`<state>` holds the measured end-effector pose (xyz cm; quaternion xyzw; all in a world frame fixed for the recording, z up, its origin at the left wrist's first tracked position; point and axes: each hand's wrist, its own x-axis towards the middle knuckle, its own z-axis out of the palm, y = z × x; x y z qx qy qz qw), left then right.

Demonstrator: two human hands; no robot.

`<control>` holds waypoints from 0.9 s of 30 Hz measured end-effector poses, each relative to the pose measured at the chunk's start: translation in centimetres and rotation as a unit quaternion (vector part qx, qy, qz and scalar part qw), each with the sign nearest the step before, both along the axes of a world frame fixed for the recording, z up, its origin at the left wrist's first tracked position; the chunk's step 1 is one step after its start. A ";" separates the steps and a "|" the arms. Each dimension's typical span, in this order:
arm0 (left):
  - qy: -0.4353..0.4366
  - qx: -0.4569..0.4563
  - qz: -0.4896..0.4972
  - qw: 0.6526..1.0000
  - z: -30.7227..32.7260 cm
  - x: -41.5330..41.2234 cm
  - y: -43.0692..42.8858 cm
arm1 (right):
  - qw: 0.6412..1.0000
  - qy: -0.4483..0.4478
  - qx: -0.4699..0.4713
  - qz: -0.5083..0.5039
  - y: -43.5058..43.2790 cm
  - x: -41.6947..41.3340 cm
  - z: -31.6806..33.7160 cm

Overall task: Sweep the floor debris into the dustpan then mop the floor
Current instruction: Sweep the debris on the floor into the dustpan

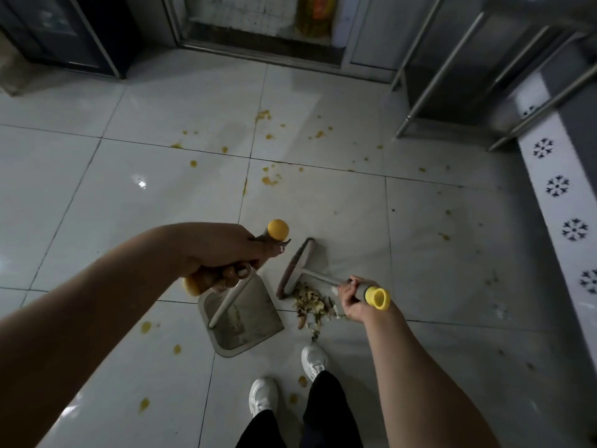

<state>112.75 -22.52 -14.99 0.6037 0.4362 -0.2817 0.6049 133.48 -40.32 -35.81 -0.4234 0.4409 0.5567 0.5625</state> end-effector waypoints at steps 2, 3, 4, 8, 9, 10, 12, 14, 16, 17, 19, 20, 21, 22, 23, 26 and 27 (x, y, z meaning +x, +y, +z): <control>-0.002 0.003 -0.003 1.000 0.3 0.0 -0.2 | 1.000 0.006 -0.010 -0.023 -0.9 -0.3 1.0; -0.002 0.003 -0.003 1.000 0.4 0.0 -0.3 | 0.999 0.010 -0.013 -0.032 -1.0 -0.4 1.6; -0.001 0.002 -0.003 1.000 0.6 0.1 -0.3 | 0.999 0.008 -0.011 -0.032 -0.8 -0.4 2.3; 0.000 -0.004 -0.004 1.000 1.1 0.6 -0.6 | 0.998 -0.008 0.030 -0.050 0.5 0.3 5.8; 0.000 -0.004 -0.002 1.000 1.1 0.7 -0.7 | 0.997 -0.008 0.041 -0.059 0.4 0.7 6.3; -0.001 -0.004 0.000 1.000 1.1 0.8 -0.8 | 0.996 -0.004 0.054 -0.068 0.1 1.2 6.5; -0.001 -0.003 -0.001 1.000 0.9 1.2 -1.1 | 0.994 0.013 0.081 -0.076 -0.9 2.4 6.5; 0.001 -0.004 0.000 1.000 0.5 1.8 -1.3 | 0.994 0.028 0.088 -0.060 -1.4 3.9 6.2; 0.005 -0.007 0.002 1.000 0.3 2.2 -1.4 | 0.995 0.026 0.092 0.003 -1.0 5.5 6.0; 0.008 -0.008 0.005 1.000 0.2 2.6 -1.5 | 0.994 0.021 0.097 0.048 -0.6 6.4 5.9; 0.012 -0.014 0.008 1.000 0.0 3.2 -1.5 | 0.983 -0.004 0.101 0.156 0.5 8.3 5.5; 0.013 -0.017 0.012 1.000 -0.1 3.7 -1.6 | 0.972 -0.024 0.099 0.210 1.2 9.4 5.2; 0.015 -0.020 0.018 1.000 -0.2 4.1 -1.5 | 0.959 -0.041 0.098 0.262 2.0 10.4 4.9; 0.016 -0.021 0.025 0.999 -0.3 4.6 -1.5 | 0.945 -0.065 0.090 0.307 2.8 11.3 4.7; 0.017 -0.020 0.030 0.999 -0.3 5.2 -1.6 | 0.930 -0.088 0.080 0.348 3.8 12.1 4.5; 0.020 -0.013 0.044 0.999 -0.4 6.9 -1.4 | 0.888 -0.155 0.038 0.430 6.7 14.3 4.1; 0.022 -0.012 0.050 0.998 -0.4 7.5 -1.2 | 0.872 -0.174 0.023 0.457 7.6 14.9 4.0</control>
